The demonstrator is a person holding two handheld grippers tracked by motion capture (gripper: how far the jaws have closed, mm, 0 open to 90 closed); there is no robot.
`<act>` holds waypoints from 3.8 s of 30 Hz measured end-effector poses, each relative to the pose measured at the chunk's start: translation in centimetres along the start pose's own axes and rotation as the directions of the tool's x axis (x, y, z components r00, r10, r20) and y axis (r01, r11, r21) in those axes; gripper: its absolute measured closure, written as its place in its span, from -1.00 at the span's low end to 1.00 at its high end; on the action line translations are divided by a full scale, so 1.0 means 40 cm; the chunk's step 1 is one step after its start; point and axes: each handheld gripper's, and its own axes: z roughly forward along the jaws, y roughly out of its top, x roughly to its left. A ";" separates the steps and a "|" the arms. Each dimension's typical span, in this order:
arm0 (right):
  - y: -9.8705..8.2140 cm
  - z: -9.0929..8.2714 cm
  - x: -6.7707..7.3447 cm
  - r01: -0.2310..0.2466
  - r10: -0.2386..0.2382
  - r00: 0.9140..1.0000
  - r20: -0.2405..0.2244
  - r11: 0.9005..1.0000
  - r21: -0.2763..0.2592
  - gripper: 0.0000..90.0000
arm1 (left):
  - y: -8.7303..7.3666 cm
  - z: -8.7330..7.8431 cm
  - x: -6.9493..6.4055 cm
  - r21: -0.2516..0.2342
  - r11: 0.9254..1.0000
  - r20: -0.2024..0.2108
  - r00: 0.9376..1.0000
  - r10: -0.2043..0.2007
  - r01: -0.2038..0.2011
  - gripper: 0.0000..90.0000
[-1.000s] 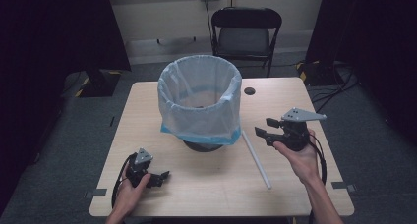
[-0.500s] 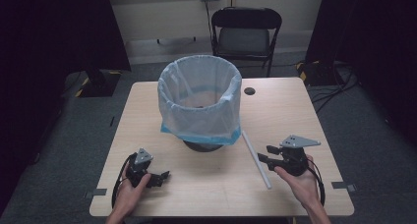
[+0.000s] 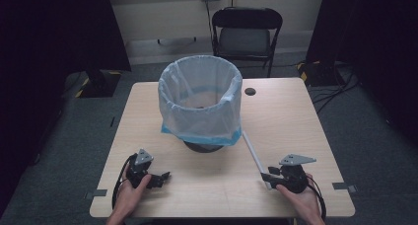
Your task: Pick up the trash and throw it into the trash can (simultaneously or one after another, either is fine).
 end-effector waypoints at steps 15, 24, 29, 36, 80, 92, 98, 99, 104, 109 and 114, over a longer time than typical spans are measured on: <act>-0.020 0.013 0.012 0.054 -0.056 0.997 0.057 0.998 0.031 0.63 | 0.000 0.000 0.000 -0.002 1.000 -0.001 1.000 -0.002 0.002 -0.99; -0.028 -0.008 -0.015 0.011 -0.015 0.994 0.105 0.999 0.038 0.75 | 0.000 0.000 0.000 0.000 1.000 0.000 1.000 -0.002 0.002 -0.99; -0.023 -0.007 -0.010 0.015 -0.021 0.994 0.105 0.998 0.057 0.65 | 0.000 0.000 0.000 0.000 1.000 -0.001 1.000 0.002 -0.002 -0.99; -0.015 -0.003 0.006 0.087 -0.100 0.985 0.138 0.992 0.096 0.65 | 0.000 0.000 -0.001 -0.004 1.000 -0.002 1.000 -0.005 0.005 -0.99; 0.088 -0.095 -0.047 -0.078 0.115 0.979 0.167 0.974 -0.214 0.79 | 0.000 0.000 -0.001 -0.002 1.000 -0.002 1.000 -0.002 0.002 -0.99; 0.138 -0.117 -0.053 -0.089 0.147 0.975 0.164 0.945 -0.314 0.79 | 0.000 0.000 -0.001 -0.004 1.000 -0.002 1.000 -0.005 0.005 -0.99; 0.173 -0.138 -0.054 -0.084 0.150 0.976 0.158 0.928 -0.363 0.79 | 0.000 0.000 -0.001 -0.003 1.000 -0.003 1.000 -0.004 0.004 -0.99; 0.182 -0.143 -0.054 -0.085 0.152 0.976 0.153 0.923 -0.374 0.79 | 0.000 0.000 -0.001 -0.001 1.000 -0.003 1.000 -0.001 0.001 -0.99; 0.212 -0.159 -0.050 -0.073 0.144 0.979 0.144 0.908 -0.412 0.79 | 0.000 0.000 -0.001 -0.001 1.000 -0.003 1.000 -0.002 0.002 -0.99; 0.239 -0.166 -0.041 -0.060 0.130 0.983 0.130 0.895 -0.441 0.79 | 0.000 0.000 -0.001 -0.003 1.000 -0.003 1.000 -0.005 0.005 -0.99; 0.259 -0.178 -0.040 -0.051 0.115 0.987 0.109 0.884 -0.465 0.79 | 0.000 0.000 -0.001 -0.003 1.000 -0.002 1.000 -0.005 0.005 -0.99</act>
